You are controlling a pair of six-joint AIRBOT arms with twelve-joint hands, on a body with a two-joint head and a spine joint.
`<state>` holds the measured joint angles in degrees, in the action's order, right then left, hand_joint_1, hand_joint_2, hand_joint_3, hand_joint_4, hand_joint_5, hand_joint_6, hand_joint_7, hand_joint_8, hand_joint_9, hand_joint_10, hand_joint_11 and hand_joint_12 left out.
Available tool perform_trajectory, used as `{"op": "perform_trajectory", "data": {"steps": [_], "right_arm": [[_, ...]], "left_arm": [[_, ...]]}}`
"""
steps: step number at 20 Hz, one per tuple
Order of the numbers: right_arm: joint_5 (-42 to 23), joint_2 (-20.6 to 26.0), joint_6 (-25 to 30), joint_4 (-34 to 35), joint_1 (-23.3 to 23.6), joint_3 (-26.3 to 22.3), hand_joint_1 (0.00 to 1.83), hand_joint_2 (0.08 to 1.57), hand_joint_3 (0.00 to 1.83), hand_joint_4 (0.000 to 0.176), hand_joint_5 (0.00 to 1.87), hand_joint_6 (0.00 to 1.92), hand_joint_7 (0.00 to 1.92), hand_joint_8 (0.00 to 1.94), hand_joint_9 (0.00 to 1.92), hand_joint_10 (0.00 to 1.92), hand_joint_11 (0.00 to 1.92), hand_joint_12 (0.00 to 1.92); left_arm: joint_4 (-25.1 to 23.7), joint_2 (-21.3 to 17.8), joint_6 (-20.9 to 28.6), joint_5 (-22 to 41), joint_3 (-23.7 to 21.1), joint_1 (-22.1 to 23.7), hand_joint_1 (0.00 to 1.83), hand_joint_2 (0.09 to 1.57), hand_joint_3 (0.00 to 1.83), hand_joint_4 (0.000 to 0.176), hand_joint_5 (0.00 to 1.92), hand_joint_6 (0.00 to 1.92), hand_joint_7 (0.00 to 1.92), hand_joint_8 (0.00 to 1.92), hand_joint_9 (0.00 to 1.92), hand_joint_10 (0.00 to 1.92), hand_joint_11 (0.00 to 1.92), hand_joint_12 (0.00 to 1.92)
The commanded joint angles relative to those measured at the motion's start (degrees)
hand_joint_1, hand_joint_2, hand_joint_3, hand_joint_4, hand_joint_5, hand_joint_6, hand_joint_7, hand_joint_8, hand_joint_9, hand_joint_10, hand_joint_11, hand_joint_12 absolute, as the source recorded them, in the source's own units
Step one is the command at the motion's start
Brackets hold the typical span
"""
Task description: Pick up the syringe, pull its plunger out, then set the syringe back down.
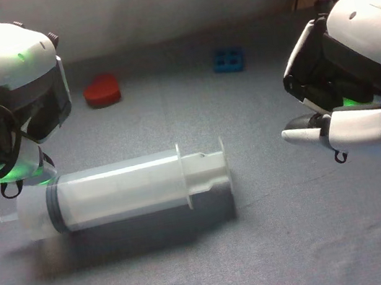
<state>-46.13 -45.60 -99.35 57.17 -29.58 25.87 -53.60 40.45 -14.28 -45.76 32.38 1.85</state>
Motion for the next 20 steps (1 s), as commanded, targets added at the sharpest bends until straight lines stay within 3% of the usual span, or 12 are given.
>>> {"op": "perform_trajectory", "data": {"steps": [1,3,4,8,15,20], "right_arm": [[-4.15,-0.12,-0.1,-3.55,0.5,-0.06,0.03,0.87,0.12,0.004,0.0,0.01,0.0,0.02,0.0,0.01,0.0,0.26],[-4.1,-0.12,-0.32,-3.55,0.49,-0.06,0.03,0.87,0.12,0.004,0.0,0.01,0.0,0.02,0.0,0.01,0.0,0.26],[-4.02,-0.12,-0.46,-3.55,0.46,-0.06,0.03,0.92,0.02,0.003,0.0,0.0,0.0,0.0,0.0,0.0,0.0,0.22],[-3.37,-0.13,-0.54,-3.55,0.21,-0.08,0.03,0.92,0.01,0.0,0.0,0.0,0.0,0.0,0.0,0.0,0.0,0.23],[-2.27,-0.19,10.54,-3.54,-0.45,-0.09,0.03,0.92,0.0,0.001,0.0,0.0,0.0,0.0,0.0,0.0,0.0,0.24],[-2.6,-0.3,21.23,-3.54,-0.55,-0.06,0.03,0.92,0.0,0.001,0.0,0.0,0.0,0.0,0.0,0.0,0.0,0.24]], "left_arm": [[-3.98,-0.27,-0.45,2.08,0.17,0.3,0.41,0.92,0.16,0.0,0.0,0.0,0.0,0.0,0.0,0.0,0.0,0.0],[-3.98,-0.28,-0.66,1.86,0.09,0.3,0.41,0.92,0.16,0.0,0.0,0.0,0.0,0.0,0.0,0.0,0.0,0.0],[-3.98,-0.28,-0.66,1.73,0.05,0.18,0.4,0.98,0.03,0.0,0.0,0.0,0.0,0.0,0.0,0.0,0.0,0.0],[-3.98,-0.22,-0.58,1.07,-0.11,-0.28,0.41,0.98,0.02,0.0,0.0,0.0,0.0,0.0,0.0,0.0,0.0,0.0],[-12.75,1.89,10.63,0.54,-0.58,-8.28,0.49,0.97,0.01,0.0,0.0,0.0,0.0,0.0,0.0,0.0,0.0,0.0],[-19.13,8.74,18.05,-4.9,0.92,-12.96,0.72,1.09,0.01,0.0,0.17,0.01,0.1,0.01,0.09,0.01,0.02,0.02]]}}
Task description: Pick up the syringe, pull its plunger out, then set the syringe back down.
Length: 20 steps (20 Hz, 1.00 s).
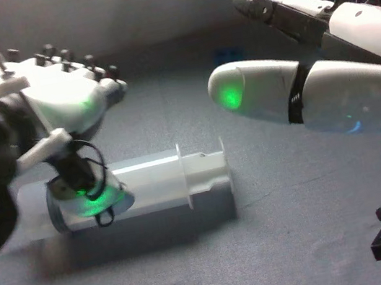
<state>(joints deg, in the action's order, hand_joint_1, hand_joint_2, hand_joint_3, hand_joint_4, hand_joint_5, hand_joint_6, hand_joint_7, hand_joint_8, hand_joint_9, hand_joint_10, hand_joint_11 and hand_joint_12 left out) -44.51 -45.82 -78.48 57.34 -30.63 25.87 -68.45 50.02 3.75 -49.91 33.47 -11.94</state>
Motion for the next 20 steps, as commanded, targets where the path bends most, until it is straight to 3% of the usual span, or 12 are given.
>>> {"op": "perform_trajectory", "data": {"steps": [1,3,8,14,20], "right_arm": [[-4.36,-0.09,1.95,-3.72,0.49,-0.05,0.03,0.92,0.0,0.001,0.0,0.0,0.0,0.0,0.0,0.0,0.0,0.24],[-4.48,-0.09,3.55,-3.71,0.41,0.05,0.03,0.92,0.0,0.0,0.0,0.0,0.0,0.0,0.0,0.0,0.0,0.26],[-4.43,-0.26,3.6,-3.71,0.11,1.19,0.02,0.93,0.0,0.0,0.0,0.0,0.0,0.0,0.0,0.0,0.0,0.27],[-4.3,-0.25,3.61,-2.17,0.02,1.97,0.02,0.93,0.0,0.001,0.0,0.0,0.0,0.0,0.0,0.0,0.0,0.2],[-4.13,-0.28,3.75,-2.17,0.06,1.96,0.02,0.94,0.0,0.0,0.0,0.0,0.0,0.0,0.0,0.0,0.0,0.16]], "left_arm": [[-4.68,1.12,0.24,-1.82,0.47,-0.12,0.75,1.11,0.0,0.0,0.22,0.01,0.15,0.0,0.14,0.01,0.04,0.05],[-7.45,4.69,4.03,-5.9,1.2,-2.43,0.8,1.13,0.0,0.0,0.32,0.01,0.25,0.0,0.21,0.01,0.0,0.35],[-10.97,9.81,12.07,-12.43,2.34,-6.35,0.82,1.13,0.0,0.0,0.42,0.02,0.41,0.03,0.33,0.03,0.0,0.71],[-11.23,15.7,13.46,-17.88,5.68,-8.14,0.83,1.14,0.0,0.0,0.43,0.01,0.4,0.01,0.34,0.03,0.0,0.75],[-12.75,16.57,13.89,-17.7,7.5,-8.05,0.86,1.12,0.0,0.0,0.55,0.05,0.47,0.03,0.37,0.03,0.0,0.76]]}}
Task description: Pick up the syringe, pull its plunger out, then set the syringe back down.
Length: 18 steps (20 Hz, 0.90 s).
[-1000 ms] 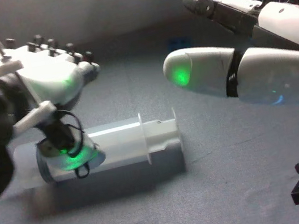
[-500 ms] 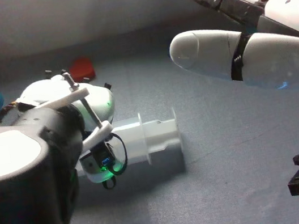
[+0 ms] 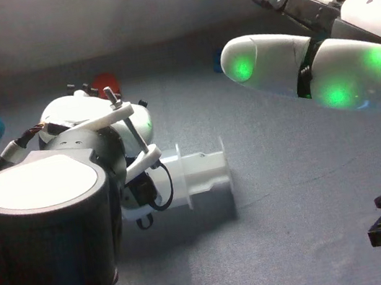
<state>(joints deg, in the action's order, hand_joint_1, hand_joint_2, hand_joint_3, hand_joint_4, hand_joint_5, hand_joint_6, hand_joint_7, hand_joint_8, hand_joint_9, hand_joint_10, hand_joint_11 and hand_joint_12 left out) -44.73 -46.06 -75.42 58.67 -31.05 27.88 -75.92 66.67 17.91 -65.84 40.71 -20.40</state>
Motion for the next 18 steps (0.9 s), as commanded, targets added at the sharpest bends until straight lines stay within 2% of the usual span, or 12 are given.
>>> {"op": "perform_trajectory", "data": {"steps": [1,2,5,18], "right_arm": [[-3.91,-0.05,0.73,-3.5,0.5,-0.05,0.01,0.94,0.0,0.0,0.0,0.0,0.0,0.0,0.0,0.0,0.0,0.15],[-3.91,-0.08,0.73,-3.5,0.54,-0.05,0.02,0.94,0.0,0.0,0.0,0.0,0.0,0.0,0.0,0.0,0.0,0.15],[-3.91,-0.11,0.77,-3.5,0.6,-0.06,0.02,0.95,0.0,0.0,0.0,0.0,0.0,0.0,0.0,0.0,0.0,0.16],[-3.9,-0.13,0.86,-3.5,0.67,-0.06,0.02,0.95,0.0,0.0,0.0,0.0,0.01,0.0,0.0,0.0,0.0,0.24]], "left_arm": [[-5.45,-0.09,-0.27,-1.76,0.28,0.4,0.86,1.12,0.0,0.0,0.53,0.04,0.46,0.03,0.37,0.03,0.0,0.77],[-5.61,-0.06,-0.27,-1.76,0.28,0.33,0.86,1.12,0.0,0.0,0.46,0.01,0.45,0.03,0.35,0.02,0.0,0.77],[-5.89,0.48,-0.25,-1.88,0.72,-0.37,0.85,1.13,0.0,0.0,0.41,0.0,0.42,0.01,0.33,0.01,0.0,0.77],[-5.89,3.0,0.85,-3.35,3.75,-1.66,0.84,1.13,0.0,0.0,0.43,0.01,0.45,0.01,0.36,0.02,0.0,0.71]]}}
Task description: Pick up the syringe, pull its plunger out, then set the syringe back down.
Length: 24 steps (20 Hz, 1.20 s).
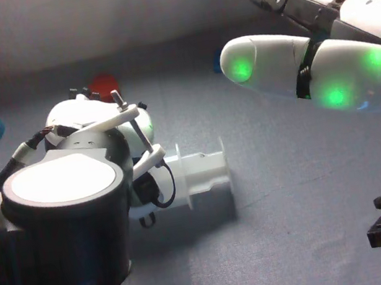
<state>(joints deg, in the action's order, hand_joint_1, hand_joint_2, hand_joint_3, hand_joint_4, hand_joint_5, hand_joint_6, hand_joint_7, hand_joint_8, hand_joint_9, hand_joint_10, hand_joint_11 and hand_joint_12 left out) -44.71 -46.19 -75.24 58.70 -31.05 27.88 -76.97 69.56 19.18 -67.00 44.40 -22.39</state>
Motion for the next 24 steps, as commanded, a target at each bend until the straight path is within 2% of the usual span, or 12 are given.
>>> {"op": "perform_trajectory", "data": {"steps": [1,7,10,14,18,24], "right_arm": [[-3.92,0.0,0.69,-3.53,0.68,-0.06,0.02,0.95,0.0,0.0,0.0,0.0,0.01,0.0,0.0,0.0,0.0,0.24],[-3.91,-0.03,0.71,-3.53,0.71,-0.06,0.02,0.95,0.0,0.0,0.0,0.0,0.0,0.0,0.0,0.0,0.0,0.22],[-3.9,-0.05,0.75,-3.53,0.72,-0.06,0.02,0.94,0.0,0.0,0.0,0.0,0.0,0.0,0.0,0.0,0.0,0.17],[-3.86,-0.05,0.75,-3.53,0.73,-0.06,0.03,0.93,0.0,0.0,0.0,0.0,0.0,0.0,0.0,0.0,0.0,0.17],[-3.86,-0.07,0.75,-3.53,0.75,-0.06,0.04,0.93,0.0,0.0,0.0,0.0,0.0,0.0,0.0,0.0,0.0,0.17],[-3.82,-0.09,0.75,-3.53,0.77,-0.06,0.0,0.94,0.0,0.0,0.0,0.0,0.0,0.0,0.0,0.0,0.0,0.17]], "left_arm": [[-4.84,0.27,-0.42,-2.19,0.24,0.26,0.84,1.13,0.0,0.0,0.44,0.01,0.46,0.02,0.36,0.02,0.0,0.72],[-5.35,0.91,-0.41,-1.83,1.11,0.05,0.83,1.13,0.0,0.0,0.43,0.0,0.45,0.01,0.35,0.01,0.0,0.73],[-5.61,0.93,-0.4,-1.83,1.15,0.12,0.78,1.1,0.0,0.0,0.36,0.0,0.41,0.0,0.32,0.0,0.0,0.55],[-6.05,1.0,-0.39,-1.83,1.06,0.11,0.73,1.04,0.0,0.0,0.21,0.0,0.27,0.0,0.19,0.0,0.0,0.32],[-6.18,1.97,-0.39,-1.84,1.73,-0.67,0.76,1.0,0.0,0.0,0.18,0.0,0.19,0.0,0.13,0.0,0.0,0.2],[-6.17,4.91,0.42,-3.18,4.64,-2.93,0.78,0.99,0.0,0.0,0.2,0.0,0.22,0.01,0.15,0.01,0.0,0.2]]}}
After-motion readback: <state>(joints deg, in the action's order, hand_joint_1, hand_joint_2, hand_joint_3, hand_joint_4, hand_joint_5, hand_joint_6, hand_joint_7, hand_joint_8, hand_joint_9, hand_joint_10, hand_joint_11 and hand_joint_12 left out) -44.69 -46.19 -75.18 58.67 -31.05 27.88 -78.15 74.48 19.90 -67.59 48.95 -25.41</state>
